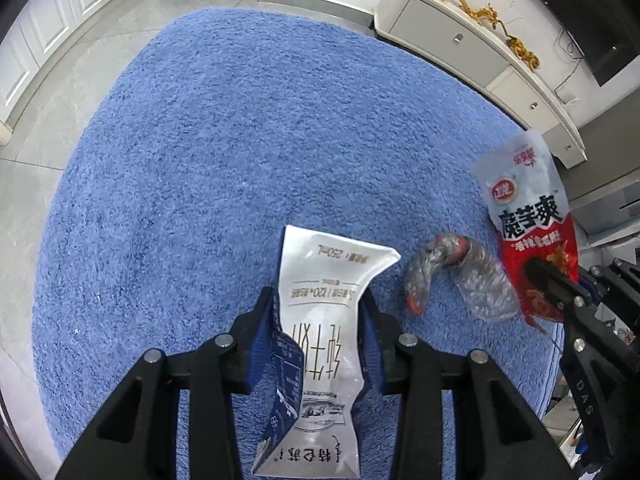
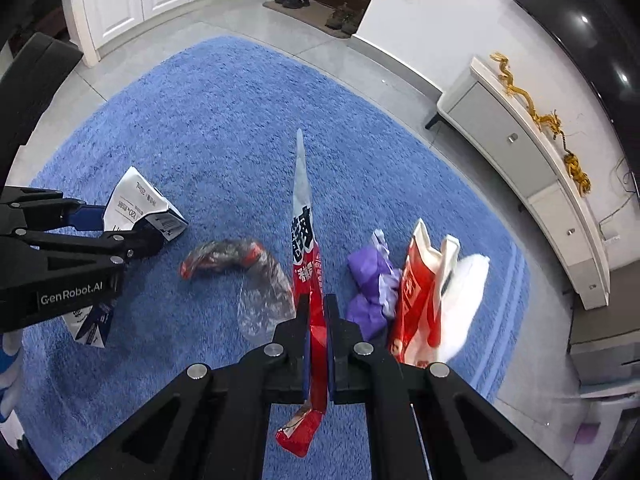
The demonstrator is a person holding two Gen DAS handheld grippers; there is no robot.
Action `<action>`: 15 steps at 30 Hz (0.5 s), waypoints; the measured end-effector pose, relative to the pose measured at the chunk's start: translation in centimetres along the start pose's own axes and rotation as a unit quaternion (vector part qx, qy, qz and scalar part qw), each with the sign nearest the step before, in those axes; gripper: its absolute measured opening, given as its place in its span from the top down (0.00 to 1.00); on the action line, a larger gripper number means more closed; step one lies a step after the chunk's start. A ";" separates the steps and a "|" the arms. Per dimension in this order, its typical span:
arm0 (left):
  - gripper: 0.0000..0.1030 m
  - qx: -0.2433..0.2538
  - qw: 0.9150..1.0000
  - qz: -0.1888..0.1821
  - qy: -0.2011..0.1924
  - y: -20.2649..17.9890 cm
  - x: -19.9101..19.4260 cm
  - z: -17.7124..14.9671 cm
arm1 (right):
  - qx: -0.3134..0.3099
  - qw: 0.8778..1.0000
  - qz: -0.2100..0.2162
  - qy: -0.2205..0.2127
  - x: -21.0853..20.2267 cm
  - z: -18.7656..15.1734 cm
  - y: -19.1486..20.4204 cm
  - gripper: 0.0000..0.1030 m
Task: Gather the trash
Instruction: 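Lift both held wrappers up from the towel and hold them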
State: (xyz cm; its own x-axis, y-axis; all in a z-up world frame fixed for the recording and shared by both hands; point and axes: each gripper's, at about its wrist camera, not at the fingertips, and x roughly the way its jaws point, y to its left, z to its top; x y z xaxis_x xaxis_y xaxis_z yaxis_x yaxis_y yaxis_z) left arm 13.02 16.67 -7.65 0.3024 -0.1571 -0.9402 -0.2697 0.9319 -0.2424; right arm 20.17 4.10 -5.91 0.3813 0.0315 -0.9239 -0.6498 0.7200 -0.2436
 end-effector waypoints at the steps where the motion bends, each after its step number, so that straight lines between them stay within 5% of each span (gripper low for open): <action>1: 0.63 0.002 1.000 -0.004 -0.001 0.2 -0.2 -0.2 | 0.000 1.000 -0.004 0.002 -0.1 -0.1 0.1 0.94; 15: 0.63 0.022 1.000 -0.013 -0.017 0.3 -0.6 -0.9 | -0.005 0.998 -0.037 0.048 2.2 -2.4 0.3 0.94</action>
State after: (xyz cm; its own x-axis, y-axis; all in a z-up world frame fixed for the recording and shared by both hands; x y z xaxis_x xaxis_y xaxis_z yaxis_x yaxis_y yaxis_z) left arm 12.00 16.73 -7.40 0.3390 -0.1713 -0.9251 -0.2218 0.9410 -0.2556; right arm 19.24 2.76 -8.70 0.3649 -0.0885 -0.9268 -0.6285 0.7110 -0.3153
